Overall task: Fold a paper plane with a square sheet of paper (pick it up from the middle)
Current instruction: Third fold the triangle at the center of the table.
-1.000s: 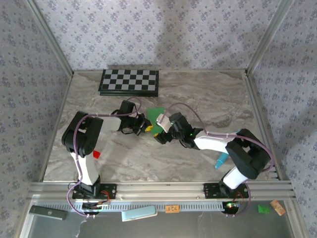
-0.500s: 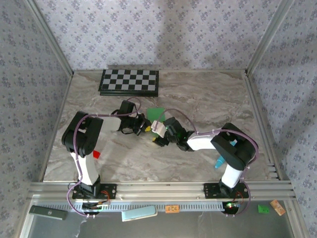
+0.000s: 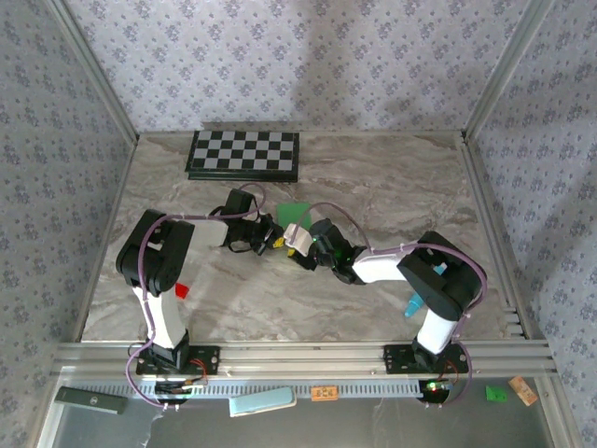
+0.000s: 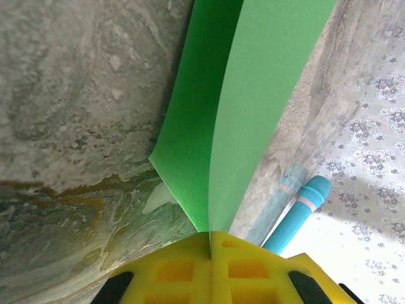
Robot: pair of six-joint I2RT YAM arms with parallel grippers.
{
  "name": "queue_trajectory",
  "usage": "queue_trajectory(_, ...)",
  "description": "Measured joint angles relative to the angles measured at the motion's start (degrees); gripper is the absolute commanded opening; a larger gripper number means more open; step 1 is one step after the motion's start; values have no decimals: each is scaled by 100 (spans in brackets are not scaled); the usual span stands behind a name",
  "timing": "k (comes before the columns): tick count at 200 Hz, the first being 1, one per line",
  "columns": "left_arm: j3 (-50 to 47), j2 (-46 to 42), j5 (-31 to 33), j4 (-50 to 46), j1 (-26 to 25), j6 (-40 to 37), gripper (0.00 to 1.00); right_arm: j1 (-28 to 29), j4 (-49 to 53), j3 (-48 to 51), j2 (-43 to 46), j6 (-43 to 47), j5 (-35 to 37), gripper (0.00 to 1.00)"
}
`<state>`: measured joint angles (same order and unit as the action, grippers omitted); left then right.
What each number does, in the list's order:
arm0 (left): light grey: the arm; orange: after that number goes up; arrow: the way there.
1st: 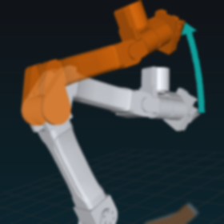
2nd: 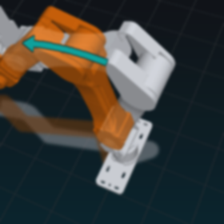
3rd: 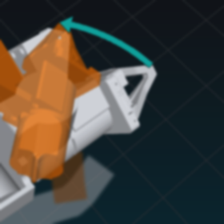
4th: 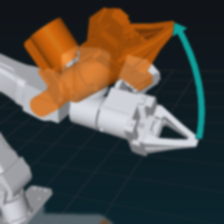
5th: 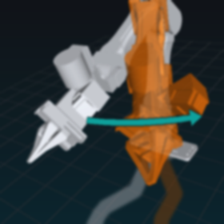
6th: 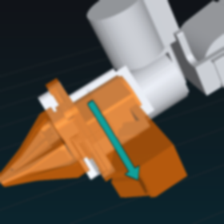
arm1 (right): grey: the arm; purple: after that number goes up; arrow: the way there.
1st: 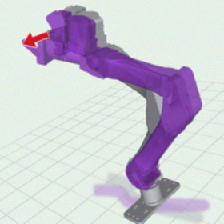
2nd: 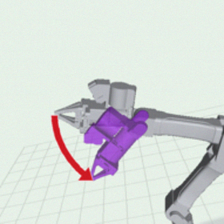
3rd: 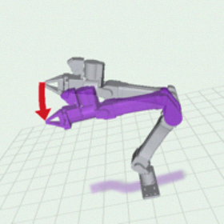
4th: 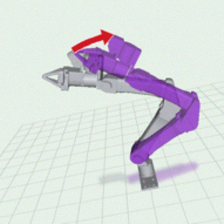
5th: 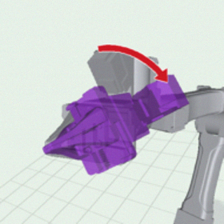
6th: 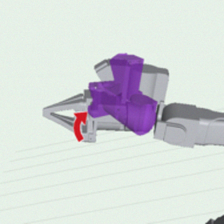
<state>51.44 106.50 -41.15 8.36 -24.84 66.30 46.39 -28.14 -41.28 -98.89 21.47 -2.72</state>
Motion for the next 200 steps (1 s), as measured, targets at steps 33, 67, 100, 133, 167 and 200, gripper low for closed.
queue_trajectory(33, 0, 0, 0, -4, 0, 0, 0, 0, 0, 0, 2, -2, -118, 38)
queue_trajectory(67, 0, 0, 0, -22, 0, 0, 0, 0, 2, 0, 55, -2, -201, 35)
queue_trajectory(100, 0, 0, 0, -24, 0, 0, 2, 0, 2, 0, 101, -39, -243, 22)
queue_trajectory(133, 0, -44, 44, -186, 39, -109, 21, 0, 39, -2, 103, -70, -337, 8)
queue_trajectory(167, 0, -588, 398, -887, 417, -503, 35, -2, 341, -17, 105, -173, -634, 3)
queue_trajectory(200, 31, -1180, 704, -1202, 728, -852, 37, -2, 531, -37, 107, -442, -977, 1)
